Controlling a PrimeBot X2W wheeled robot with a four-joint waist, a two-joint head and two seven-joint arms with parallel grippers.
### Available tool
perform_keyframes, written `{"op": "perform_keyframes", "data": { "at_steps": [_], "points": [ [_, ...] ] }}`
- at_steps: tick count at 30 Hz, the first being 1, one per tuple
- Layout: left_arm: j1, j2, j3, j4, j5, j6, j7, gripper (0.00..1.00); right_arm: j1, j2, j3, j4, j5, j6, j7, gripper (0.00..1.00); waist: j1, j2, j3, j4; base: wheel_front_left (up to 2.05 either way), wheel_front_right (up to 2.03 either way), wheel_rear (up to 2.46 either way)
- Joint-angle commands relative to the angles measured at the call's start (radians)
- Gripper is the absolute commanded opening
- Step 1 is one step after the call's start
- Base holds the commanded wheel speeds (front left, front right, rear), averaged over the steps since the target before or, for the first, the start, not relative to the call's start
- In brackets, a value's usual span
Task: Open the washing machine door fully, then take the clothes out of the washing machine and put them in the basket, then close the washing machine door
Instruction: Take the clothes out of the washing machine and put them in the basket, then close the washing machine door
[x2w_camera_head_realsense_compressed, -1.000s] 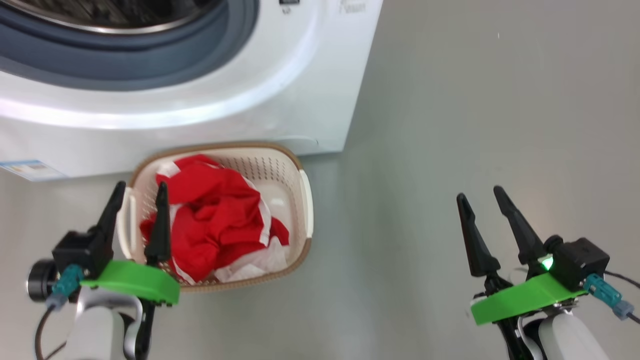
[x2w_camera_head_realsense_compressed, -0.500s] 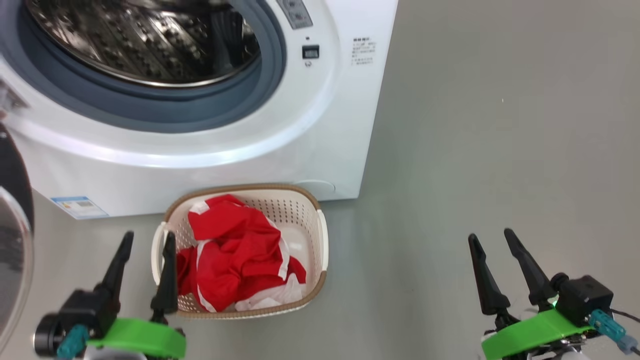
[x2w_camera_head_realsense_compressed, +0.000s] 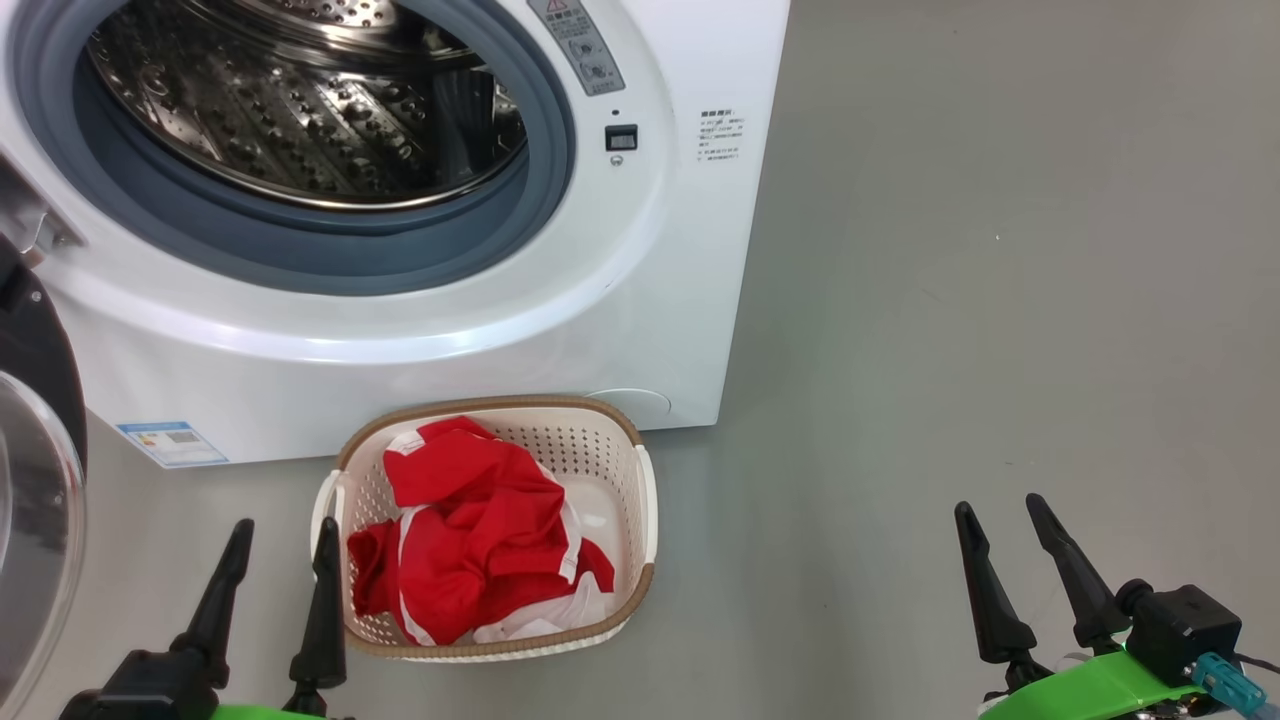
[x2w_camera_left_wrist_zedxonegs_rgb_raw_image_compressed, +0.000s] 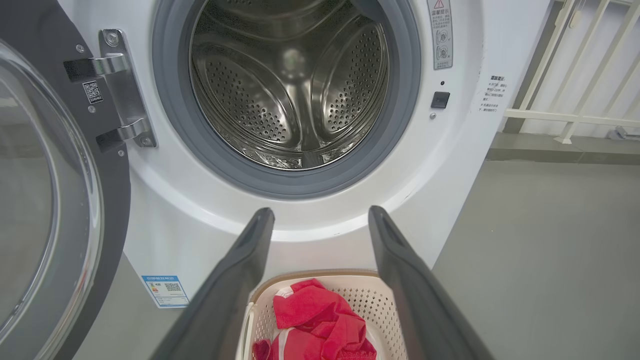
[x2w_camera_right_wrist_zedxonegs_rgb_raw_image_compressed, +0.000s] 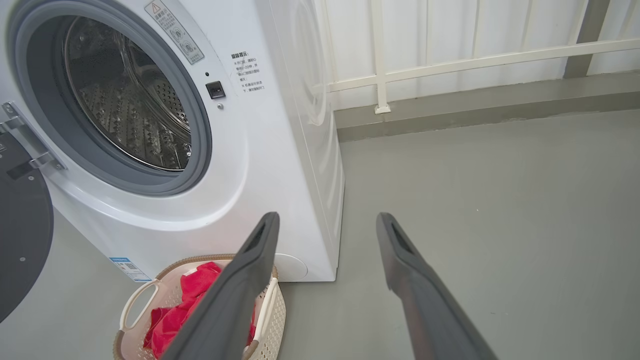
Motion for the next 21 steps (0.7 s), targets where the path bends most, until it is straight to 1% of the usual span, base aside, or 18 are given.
{"op": "perform_keyframes", "data": {
  "at_steps": [1, 21],
  "points": [
    [-0.003, 0.006, 0.035, -0.033, 0.001, -0.005, -0.005, 1.0, 0.002, -0.005, 0.02, -0.028, -0.009, 0.007, -0.006, 1.0, 0.0, 0.0, 0.001, -0.002, 0.0, 0.0, 0.0],
    [-0.007, 0.004, 0.032, -0.042, 0.0, -0.005, -0.005, 1.0, -0.001, -0.005, 0.023, -0.032, -0.008, 0.007, -0.006, 1.0, 0.0, 0.0, 0.011, -0.008, 0.0, 0.0, 0.0]
  ]
}}
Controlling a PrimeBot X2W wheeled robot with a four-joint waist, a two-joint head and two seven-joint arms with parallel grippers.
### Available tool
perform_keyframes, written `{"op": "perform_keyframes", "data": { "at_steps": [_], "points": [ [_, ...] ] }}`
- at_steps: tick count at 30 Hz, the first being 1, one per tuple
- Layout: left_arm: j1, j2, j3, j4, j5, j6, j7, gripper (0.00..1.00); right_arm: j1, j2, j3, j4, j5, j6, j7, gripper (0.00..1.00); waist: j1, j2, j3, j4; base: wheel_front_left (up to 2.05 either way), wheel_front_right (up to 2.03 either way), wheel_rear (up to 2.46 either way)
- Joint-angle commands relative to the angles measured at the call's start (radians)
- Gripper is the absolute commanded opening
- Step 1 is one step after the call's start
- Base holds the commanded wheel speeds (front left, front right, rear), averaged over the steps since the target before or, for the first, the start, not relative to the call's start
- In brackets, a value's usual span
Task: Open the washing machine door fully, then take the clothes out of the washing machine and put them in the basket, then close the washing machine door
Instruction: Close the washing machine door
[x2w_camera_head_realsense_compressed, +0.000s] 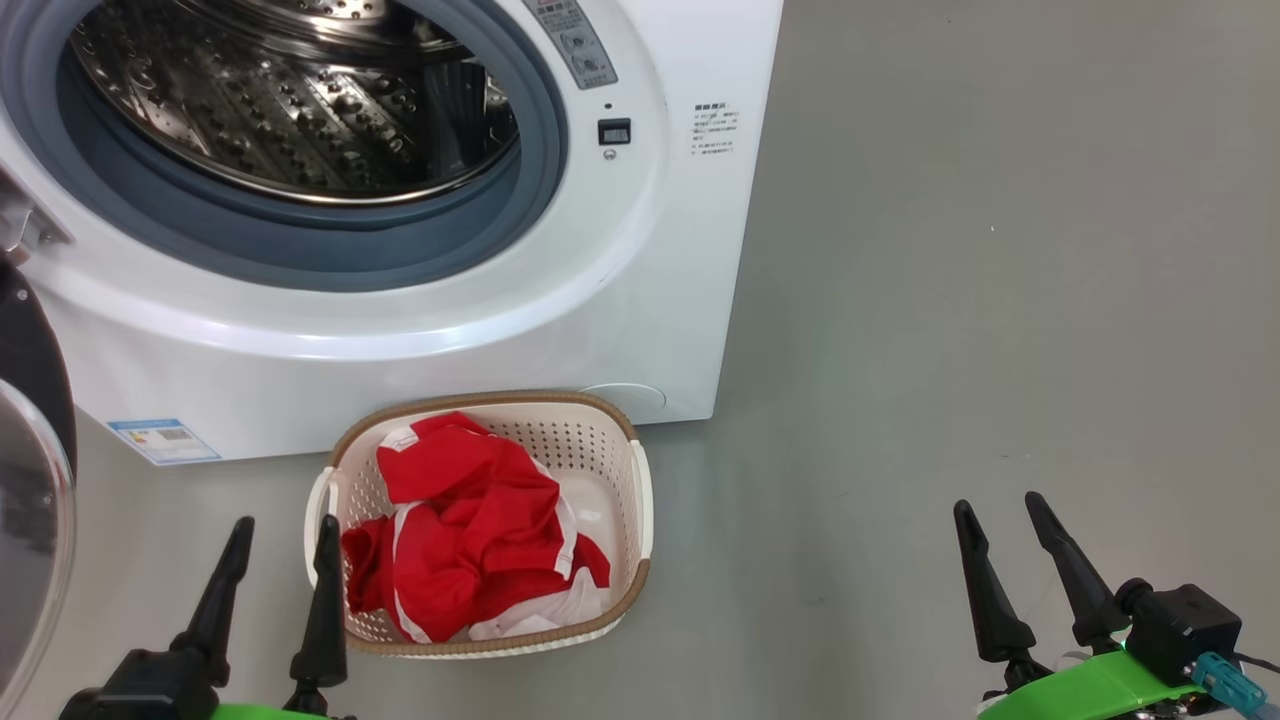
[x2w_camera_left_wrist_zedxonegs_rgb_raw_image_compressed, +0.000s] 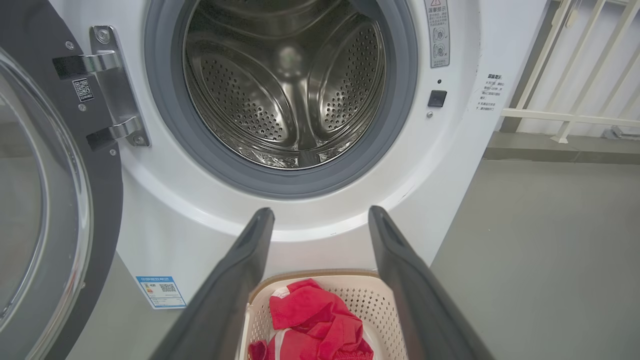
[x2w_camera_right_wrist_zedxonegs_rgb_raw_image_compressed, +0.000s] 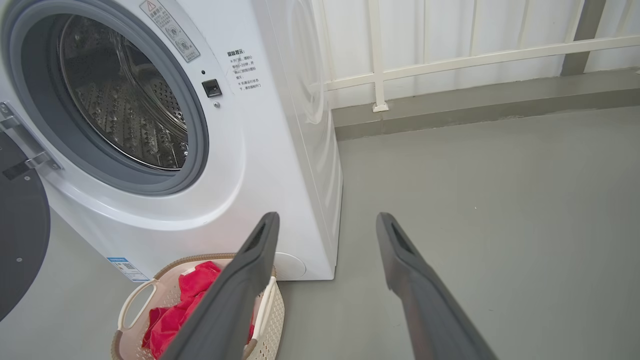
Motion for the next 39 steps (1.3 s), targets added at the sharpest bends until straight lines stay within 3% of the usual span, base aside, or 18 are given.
{"op": "perform_keyframes", "data": {
  "at_steps": [1, 12, 29, 39],
  "points": [
    [-0.007, 0.006, 0.033, -0.031, 0.0, -0.005, -0.005, 1.0, -0.002, -0.008, 0.024, -0.026, -0.008, 0.007, -0.006, 1.0, 0.0, 0.0, 0.0, 0.0, 0.0, 0.0, 0.0],
    [-0.01, 0.006, 0.03, -0.029, -0.003, -0.005, -0.005, 1.0, -0.004, -0.008, 0.026, -0.023, -0.005, 0.007, -0.006, 1.0, 0.0, 0.0, -0.001, -0.001, -0.28, 0.28, 0.0],
    [-0.014, 0.006, 0.026, -0.033, -0.006, -0.005, -0.005, 1.0, -0.012, -0.008, 0.024, -0.022, -0.002, 0.007, -0.006, 1.0, 0.0, 0.0, 0.005, 0.002, -1.27, 1.27, 0.0],
    [-0.022, 0.006, 0.02, -0.029, -0.013, -0.005, -0.005, 1.0, -0.015, -0.008, 0.02, -0.022, -0.005, 0.007, -0.006, 1.0, 0.0, 0.0, 0.008, 0.005, -0.17, 0.17, 0.0]
  ]
}}
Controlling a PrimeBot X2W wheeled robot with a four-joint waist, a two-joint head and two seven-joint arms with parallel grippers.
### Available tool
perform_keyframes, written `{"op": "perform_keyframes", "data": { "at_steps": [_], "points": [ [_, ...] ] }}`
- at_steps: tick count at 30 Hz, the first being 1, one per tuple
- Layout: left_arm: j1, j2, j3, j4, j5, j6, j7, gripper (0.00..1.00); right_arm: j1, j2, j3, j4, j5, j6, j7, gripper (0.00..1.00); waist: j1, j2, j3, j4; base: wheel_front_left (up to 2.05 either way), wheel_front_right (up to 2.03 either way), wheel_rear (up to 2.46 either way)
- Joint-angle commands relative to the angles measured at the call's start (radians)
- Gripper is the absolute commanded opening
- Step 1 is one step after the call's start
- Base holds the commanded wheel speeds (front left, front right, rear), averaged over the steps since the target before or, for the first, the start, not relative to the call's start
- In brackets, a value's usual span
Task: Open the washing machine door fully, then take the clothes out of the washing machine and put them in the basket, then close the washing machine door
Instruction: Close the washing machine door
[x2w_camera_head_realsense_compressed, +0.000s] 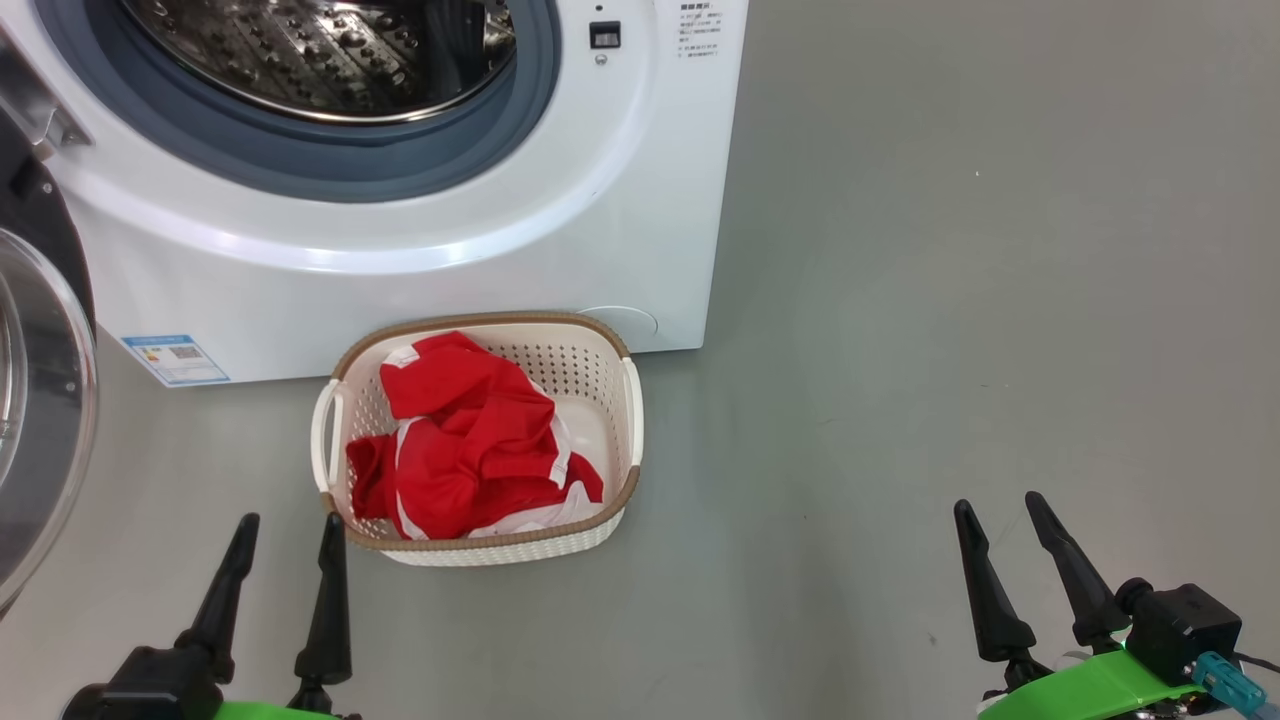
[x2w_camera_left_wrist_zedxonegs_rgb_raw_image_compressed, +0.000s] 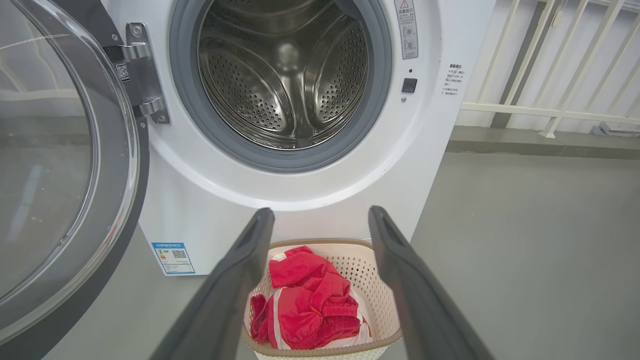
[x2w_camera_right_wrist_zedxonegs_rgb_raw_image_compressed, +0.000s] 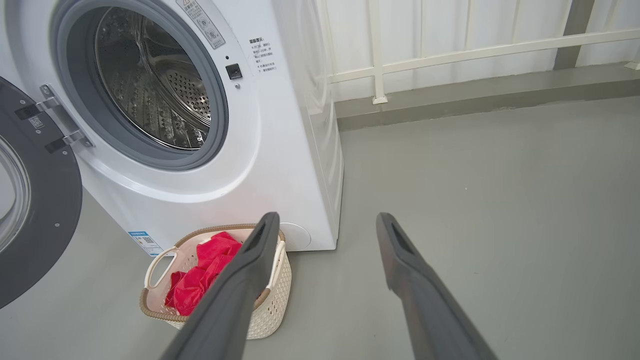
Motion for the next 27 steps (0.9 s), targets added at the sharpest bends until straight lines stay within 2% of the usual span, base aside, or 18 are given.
{"op": "perform_keyframes", "data": {
  "at_steps": [1, 7, 13, 17, 18, 27],
  "points": [
    [-0.019, 0.007, 0.027, -0.025, -0.013, -0.005, -0.005, 1.0, -0.014, -0.008, 0.02, -0.024, -0.005, 0.007, -0.006, 1.0, 0.0, 0.0, 0.001, 0.002, 0.0, 0.0, 0.0],
    [-0.021, 0.007, 0.023, -0.023, -0.017, -0.005, -0.005, 1.0, -0.013, -0.008, 0.023, -0.026, -0.008, 0.007, -0.006, 1.0, 0.0, 0.0, -0.002, 0.012, 0.0, 0.0, 0.0],
    [-0.027, 0.007, 0.02, -0.011, -0.029, -0.005, -0.005, 1.0, -0.01, -0.008, 0.026, -0.023, -0.016, 0.007, -0.006, 1.0, 0.0, 0.0, -0.005, 0.061, 0.0, 0.0, 0.0],
    [-0.024, 0.007, 0.015, -0.002, -0.046, -0.001, -0.005, 1.0, -0.01, -0.008, 0.032, -0.016, -0.025, 0.007, -0.006, 1.0, 0.0, 0.0, -0.009, 0.12, 0.0, 0.0, 0.0],
    [-0.019, 0.007, 0.007, 0.004, -0.058, 0.006, -0.005, 1.0, -0.011, -0.008, 0.034, -0.014, -0.031, 0.007, -0.006, 1.0, 0.0, 0.0, -0.012, 0.155, 0.0, 0.0, 0.0],
    [0.007, 0.007, -0.05, 0.023, -0.107, 0.048, -0.005, 1.0, -0.013, -0.029, 0.049, 0.0, -0.041, 0.007, -0.006, 1.0, 0.0, 0.0, -0.032, 0.333, 0.0, 0.0, 0.0]
  ]
}}
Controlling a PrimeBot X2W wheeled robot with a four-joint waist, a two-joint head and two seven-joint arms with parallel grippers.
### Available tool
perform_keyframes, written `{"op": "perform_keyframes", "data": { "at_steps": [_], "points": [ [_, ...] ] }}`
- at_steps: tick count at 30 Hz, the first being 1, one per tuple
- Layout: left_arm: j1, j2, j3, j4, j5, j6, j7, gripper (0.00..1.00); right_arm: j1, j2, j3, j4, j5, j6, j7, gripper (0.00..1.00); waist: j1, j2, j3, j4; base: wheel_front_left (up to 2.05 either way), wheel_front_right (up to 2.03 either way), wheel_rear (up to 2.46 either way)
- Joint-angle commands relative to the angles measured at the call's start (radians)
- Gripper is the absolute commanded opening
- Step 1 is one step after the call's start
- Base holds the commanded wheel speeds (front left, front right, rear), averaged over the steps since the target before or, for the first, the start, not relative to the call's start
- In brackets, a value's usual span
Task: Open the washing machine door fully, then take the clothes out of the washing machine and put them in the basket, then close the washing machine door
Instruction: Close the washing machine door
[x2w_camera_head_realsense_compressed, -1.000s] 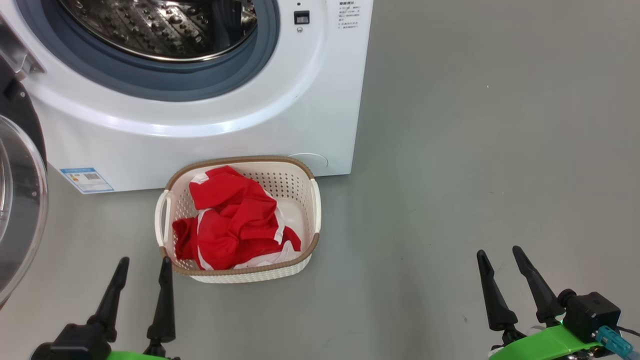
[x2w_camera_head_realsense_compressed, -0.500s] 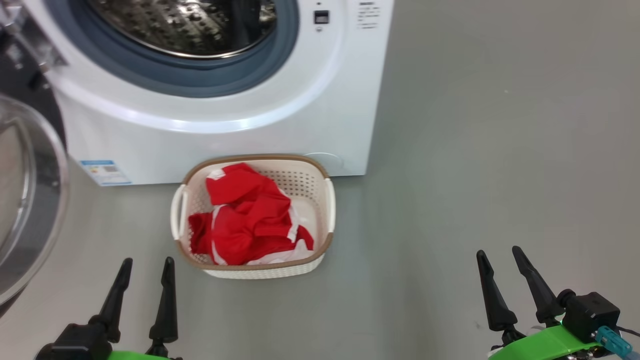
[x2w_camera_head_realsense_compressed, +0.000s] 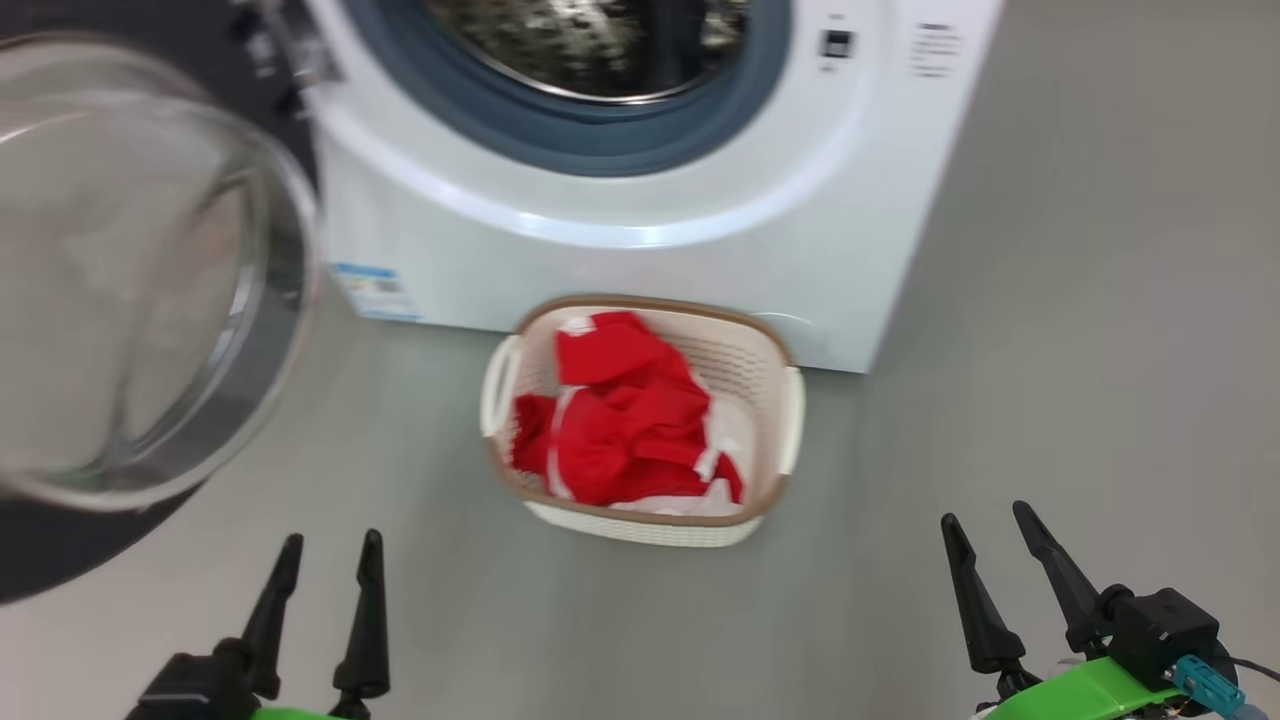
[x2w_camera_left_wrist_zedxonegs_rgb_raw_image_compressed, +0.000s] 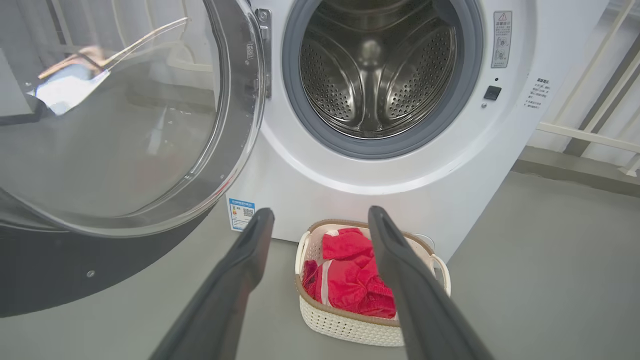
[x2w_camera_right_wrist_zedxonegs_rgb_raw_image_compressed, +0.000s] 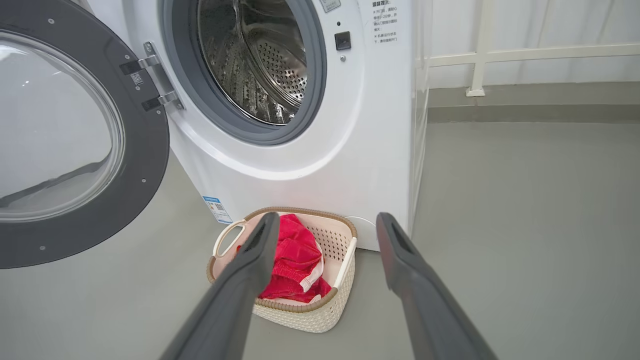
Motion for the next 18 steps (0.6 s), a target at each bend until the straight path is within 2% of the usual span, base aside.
{"op": "perform_keyframes", "data": {
  "at_steps": [1, 9, 18],
  "points": [
    [0.007, 0.009, 0.019, -0.017, -0.009, 0.013, -0.005, 1.0, -0.012, -0.014, 0.026, -0.018, 0.0, 0.007, -0.006, 1.0, 0.0, 0.0, -0.019, 0.117, 0.0, 0.0, 0.0],
    [0.036, 0.009, -0.017, -0.015, -0.036, 0.04, -0.005, 1.0, 0.0, -0.025, 0.039, -0.011, 0.006, 0.007, -0.006, 1.0, 0.0, 0.0, -0.045, 0.249, 0.0, 0.0, 0.0],
    [0.065, 0.009, -0.051, -0.025, -0.068, 0.061, -0.005, 1.0, 0.013, -0.024, 0.058, -0.007, 0.009, 0.007, -0.006, 1.0, 0.0, 0.0, -0.06, 0.354, 0.0, 0.0, 0.0]
  ]
}}
